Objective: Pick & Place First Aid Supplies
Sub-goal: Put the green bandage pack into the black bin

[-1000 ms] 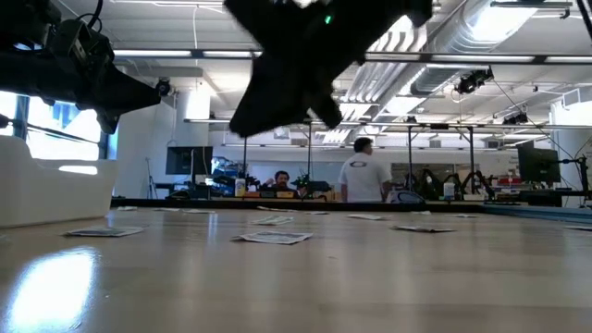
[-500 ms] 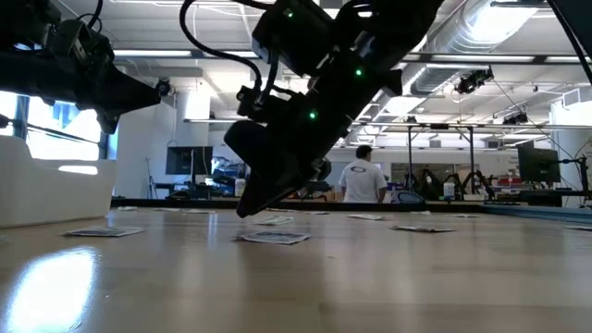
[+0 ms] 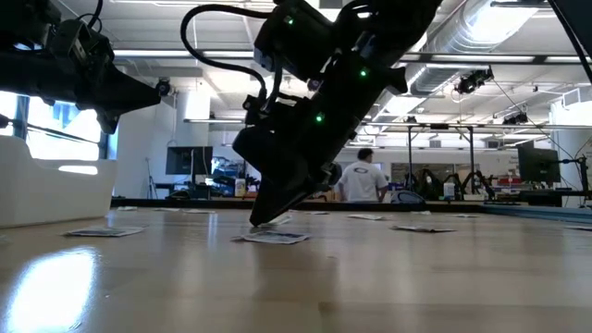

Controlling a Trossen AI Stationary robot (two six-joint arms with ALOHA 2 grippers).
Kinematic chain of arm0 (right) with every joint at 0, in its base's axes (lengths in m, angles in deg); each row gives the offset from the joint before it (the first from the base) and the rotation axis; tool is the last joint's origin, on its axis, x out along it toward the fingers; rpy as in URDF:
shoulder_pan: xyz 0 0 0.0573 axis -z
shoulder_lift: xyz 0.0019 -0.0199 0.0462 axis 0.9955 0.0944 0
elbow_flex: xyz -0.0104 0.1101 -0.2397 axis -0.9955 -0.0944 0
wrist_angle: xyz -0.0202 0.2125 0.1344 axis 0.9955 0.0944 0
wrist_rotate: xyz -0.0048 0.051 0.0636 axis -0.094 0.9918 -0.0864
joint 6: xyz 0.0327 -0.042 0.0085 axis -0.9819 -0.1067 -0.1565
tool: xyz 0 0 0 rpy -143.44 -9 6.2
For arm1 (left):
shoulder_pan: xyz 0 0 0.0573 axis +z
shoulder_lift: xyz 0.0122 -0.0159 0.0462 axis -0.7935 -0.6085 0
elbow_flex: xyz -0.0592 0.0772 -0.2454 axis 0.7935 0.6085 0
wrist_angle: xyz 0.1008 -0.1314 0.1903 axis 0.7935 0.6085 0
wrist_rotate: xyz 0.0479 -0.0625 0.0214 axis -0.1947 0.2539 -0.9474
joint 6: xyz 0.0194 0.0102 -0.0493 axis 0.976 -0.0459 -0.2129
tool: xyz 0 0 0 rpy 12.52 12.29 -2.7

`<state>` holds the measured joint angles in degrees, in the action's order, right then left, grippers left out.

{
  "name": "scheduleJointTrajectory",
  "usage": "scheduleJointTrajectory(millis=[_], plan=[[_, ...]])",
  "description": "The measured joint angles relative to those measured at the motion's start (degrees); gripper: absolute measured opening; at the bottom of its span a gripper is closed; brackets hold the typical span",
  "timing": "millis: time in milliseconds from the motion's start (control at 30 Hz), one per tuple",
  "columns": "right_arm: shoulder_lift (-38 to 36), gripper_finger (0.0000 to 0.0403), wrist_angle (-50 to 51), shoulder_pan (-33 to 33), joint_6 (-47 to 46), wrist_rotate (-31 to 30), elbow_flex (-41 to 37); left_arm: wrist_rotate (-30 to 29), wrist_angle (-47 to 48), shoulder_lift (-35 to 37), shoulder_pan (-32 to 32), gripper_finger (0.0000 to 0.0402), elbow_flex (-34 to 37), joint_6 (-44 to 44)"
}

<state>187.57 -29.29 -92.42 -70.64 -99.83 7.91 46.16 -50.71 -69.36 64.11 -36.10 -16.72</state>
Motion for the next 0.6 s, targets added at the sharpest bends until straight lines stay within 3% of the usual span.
scheduleJointTrajectory(millis=[167, 433, 600], plan=[[0.0, 0.0068, 0.7, 0.3, -0.7, -1.8, 0.0, 0.0, 0.0, 0.0, 0.0, 0.0060, 0.0, 0.0], [0.0, 0.0006, 1.0, 0.7, -3.3, -2.5, 0.0, 0.0, 0.0, 0.0, 0.0, 0.0060, 0.0, 0.0], [-1.4, 0.0005, -0.3, 0.3, -3.3, -3.8, -0.3, 0.0, 0.0, 0.0, 0.0, 0.0060, 0.0, 0.0]])
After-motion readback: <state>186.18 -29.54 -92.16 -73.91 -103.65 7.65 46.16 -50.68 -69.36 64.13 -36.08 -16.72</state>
